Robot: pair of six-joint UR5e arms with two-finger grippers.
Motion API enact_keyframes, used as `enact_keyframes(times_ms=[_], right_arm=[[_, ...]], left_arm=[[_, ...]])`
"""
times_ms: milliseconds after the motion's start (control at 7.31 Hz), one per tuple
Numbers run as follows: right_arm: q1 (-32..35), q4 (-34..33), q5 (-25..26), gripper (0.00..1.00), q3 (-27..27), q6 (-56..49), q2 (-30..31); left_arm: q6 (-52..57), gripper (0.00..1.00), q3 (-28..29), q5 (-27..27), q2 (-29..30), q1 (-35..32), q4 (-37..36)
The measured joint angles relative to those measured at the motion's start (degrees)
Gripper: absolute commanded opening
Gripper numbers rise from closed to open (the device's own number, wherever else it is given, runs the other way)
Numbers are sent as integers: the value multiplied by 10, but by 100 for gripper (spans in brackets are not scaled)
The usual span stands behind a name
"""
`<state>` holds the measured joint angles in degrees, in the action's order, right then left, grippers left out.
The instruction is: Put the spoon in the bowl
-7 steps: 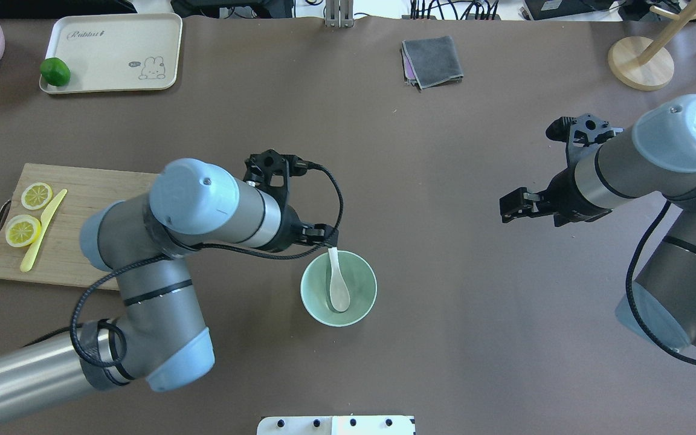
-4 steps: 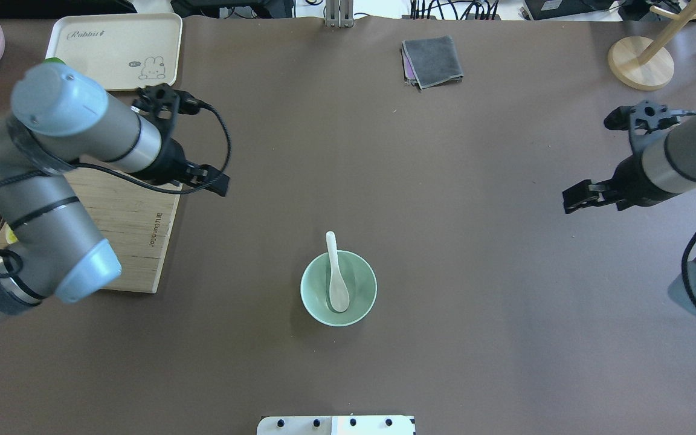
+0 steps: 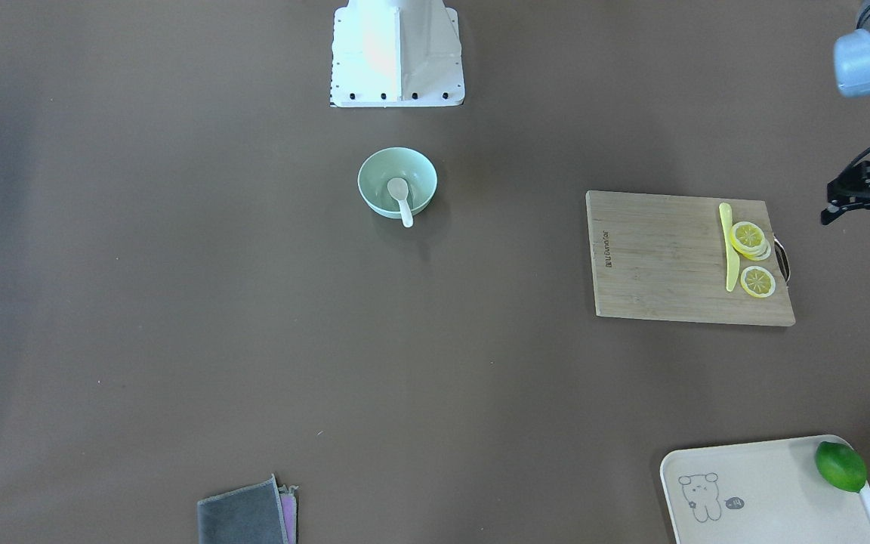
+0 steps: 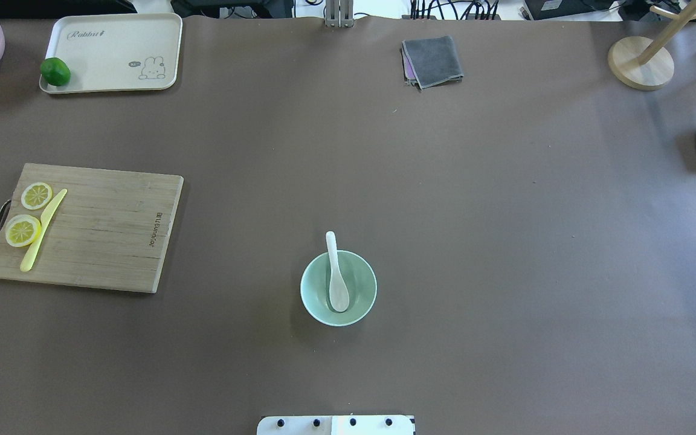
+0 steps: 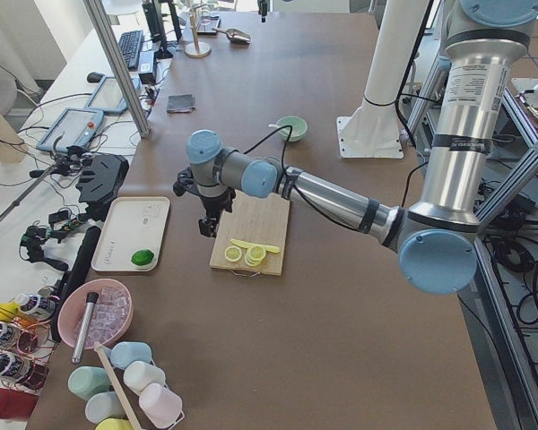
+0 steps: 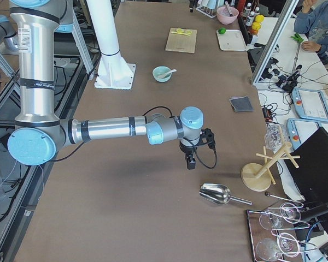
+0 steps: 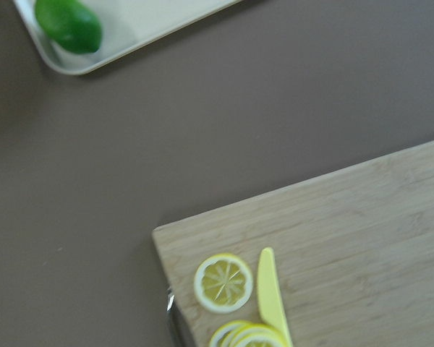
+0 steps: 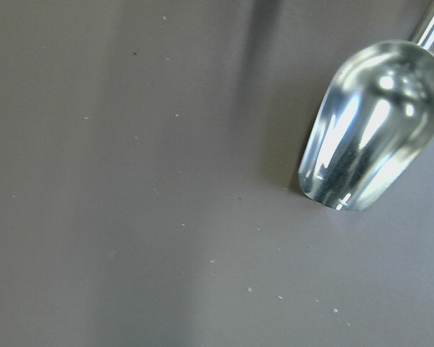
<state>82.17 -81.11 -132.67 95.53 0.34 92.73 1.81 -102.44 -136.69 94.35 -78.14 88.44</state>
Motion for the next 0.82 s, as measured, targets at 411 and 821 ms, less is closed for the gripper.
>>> enact_keyframes(times_ms=[411, 821], right_arm=[[25, 0, -3, 100, -13, -22, 2], [27, 5, -3, 100, -7, -23, 0]], left_arm=[[19, 98, 15, -24, -56, -48, 14], [20, 98, 35, 6, -60, -81, 14]])
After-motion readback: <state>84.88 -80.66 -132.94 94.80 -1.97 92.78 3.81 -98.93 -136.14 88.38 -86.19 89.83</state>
